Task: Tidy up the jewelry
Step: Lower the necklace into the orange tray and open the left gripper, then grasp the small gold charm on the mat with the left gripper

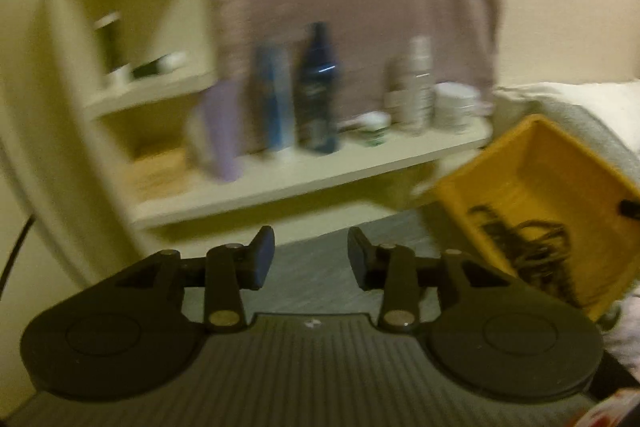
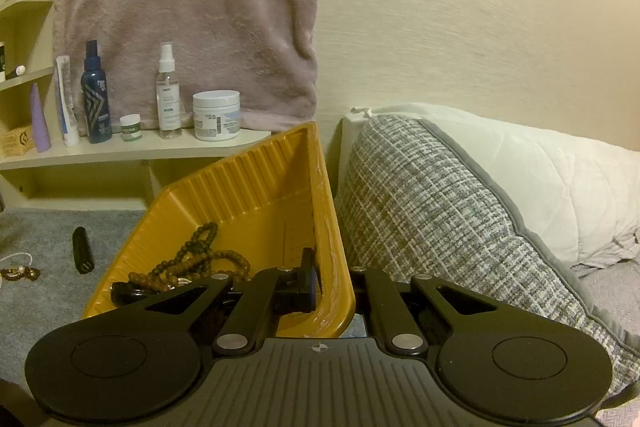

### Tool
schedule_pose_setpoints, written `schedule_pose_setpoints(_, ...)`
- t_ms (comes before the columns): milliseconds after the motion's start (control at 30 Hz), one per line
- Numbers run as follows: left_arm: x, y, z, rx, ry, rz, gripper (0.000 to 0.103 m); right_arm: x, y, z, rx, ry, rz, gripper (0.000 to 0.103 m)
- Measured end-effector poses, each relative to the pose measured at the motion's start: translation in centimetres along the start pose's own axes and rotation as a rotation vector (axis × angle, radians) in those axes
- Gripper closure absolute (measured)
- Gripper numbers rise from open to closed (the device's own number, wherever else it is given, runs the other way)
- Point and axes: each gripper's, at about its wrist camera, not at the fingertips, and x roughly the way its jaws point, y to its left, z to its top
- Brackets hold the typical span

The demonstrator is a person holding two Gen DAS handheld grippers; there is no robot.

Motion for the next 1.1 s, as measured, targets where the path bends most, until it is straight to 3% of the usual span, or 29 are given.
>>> schedule_pose_setpoints(167,-0.1,2.7,-3.5,-0.055,0.059,0.076,0.066,0.0,-0.1,-0.1,-0.005,0.007,-0.004,0.098)
schedule_pose_setpoints(400,1.0,2.9,-8.1,-0.089,0.131,0.08,0.066,0.1,0.0,-0.1,-0.006,0.009,-0.008,0.098)
schedule_pose_setpoints(700,3.8,-1.3,-9.2,0.095,0.143,-0.026,0.066,0.2,0.0,-0.2,-0.007,0.018,-0.016,0.098)
schedule_pose_setpoints(900,5.6,-2.0,-8.3,0.127,0.131,-0.065,0.067,0.2,0.0,-0.2,-0.008,0.02,-0.019,0.098)
schedule_pose_setpoints(1100,6.8,-3.8,-7.9,0.263,0.13,-0.117,0.078,0.3,-0.1,-0.2,-0.007,0.024,-0.022,0.098)
